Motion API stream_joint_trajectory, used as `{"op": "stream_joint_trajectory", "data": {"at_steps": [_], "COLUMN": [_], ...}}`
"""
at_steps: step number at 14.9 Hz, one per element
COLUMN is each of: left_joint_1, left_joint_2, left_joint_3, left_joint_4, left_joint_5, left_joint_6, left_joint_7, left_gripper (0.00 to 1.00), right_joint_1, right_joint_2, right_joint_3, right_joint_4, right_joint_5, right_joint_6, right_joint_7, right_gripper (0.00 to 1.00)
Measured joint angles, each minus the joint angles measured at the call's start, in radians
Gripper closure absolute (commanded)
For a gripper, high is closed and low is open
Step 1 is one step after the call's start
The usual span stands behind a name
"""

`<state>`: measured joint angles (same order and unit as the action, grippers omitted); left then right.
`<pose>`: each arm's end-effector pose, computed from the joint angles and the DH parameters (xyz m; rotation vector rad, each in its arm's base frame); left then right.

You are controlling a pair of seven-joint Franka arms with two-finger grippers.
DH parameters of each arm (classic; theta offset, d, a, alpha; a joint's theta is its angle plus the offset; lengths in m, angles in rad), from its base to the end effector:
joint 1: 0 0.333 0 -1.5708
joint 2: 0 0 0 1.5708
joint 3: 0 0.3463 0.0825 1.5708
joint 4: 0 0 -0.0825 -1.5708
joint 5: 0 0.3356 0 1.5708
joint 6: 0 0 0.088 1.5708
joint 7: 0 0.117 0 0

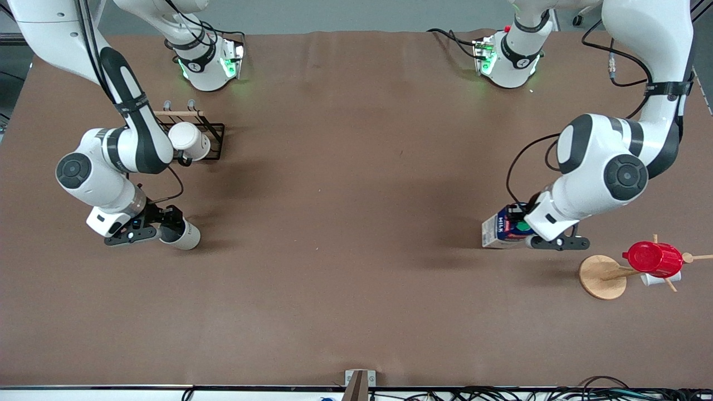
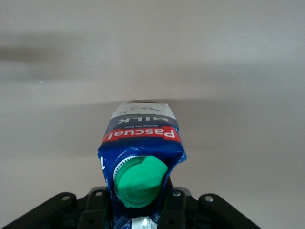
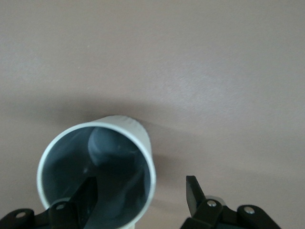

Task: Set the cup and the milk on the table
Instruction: 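Carry the mug and milk carton toward the table center with both grippers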

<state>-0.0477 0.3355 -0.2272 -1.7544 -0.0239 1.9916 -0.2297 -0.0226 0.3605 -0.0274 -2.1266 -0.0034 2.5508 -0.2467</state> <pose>0.5803 -0.1513 0.4176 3.0661 -0.0391 -0.1707 0.5637 -0.0275 0.3008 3.1034 0.3138 0.0958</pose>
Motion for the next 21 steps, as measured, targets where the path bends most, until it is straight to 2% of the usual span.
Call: {"op": "stream_joint_trajectory", "data": {"at_steps": [2,4,5,6,7,11,13,16,21], "left_joint_1": [-0.008,-0.052,-0.094,-0.141,-0.191,-0.38,-0.438,-0.467,-0.466], "left_joint_2": [-0.002,0.0,0.006,0.018,0.037,0.165,0.234,0.304,0.32], "left_joint_3": [-0.092,-0.157,-0.166,-0.167,-0.168,-0.164,-0.163,-0.162,-0.159], "left_joint_4": [0.055,0.075,0.084,0.1,0.121,0.237,0.288,0.327,0.351], "left_joint_5": [0.0,0.0,0.0,0.0,0.0,0.037,0.07,0.084,0.091], "left_joint_6": [-0.051,-0.064,-0.064,-0.064,-0.064,-0.053,-0.037,0.02,0.032], "left_joint_7": [-0.133,-0.261,-0.309,-0.352,-0.399,-0.551,-0.617,-0.654,-0.654], "left_gripper": [0.69,0.69,0.69,0.69,0.69,0.69,0.69,0.69,0.69], "right_joint_1": [-0.006,-0.007,-0.006,-0.005,-0.003,-0.004,-0.005,0.001,0.086], "right_joint_2": [0.021,0.039,0.048,0.057,0.064,0.075,0.075,0.074,0.019], "right_joint_3": [0.0,0.001,0.004,0.006,0.007,0.006,0.006,0.01,0.021], "right_joint_4": [0.031,0.049,0.054,0.06,0.066,0.076,0.08,0.092,0.117], "right_joint_5": [0.0,0.0,0.0,0.0,0.0,0.003,0.005,0.007,0.007], "right_joint_6": [0.0,0.0,0.002,0.004,0.004,0.004,0.003,-0.024,-0.125], "right_joint_7": [-0.001,-0.001,-0.001,-0.001,-0.001,0.004,0.036,0.175,0.413], "right_gripper": [0.17,0.24,0.4,0.74,1.0,1.0,1.0,1.0,1.0]}}
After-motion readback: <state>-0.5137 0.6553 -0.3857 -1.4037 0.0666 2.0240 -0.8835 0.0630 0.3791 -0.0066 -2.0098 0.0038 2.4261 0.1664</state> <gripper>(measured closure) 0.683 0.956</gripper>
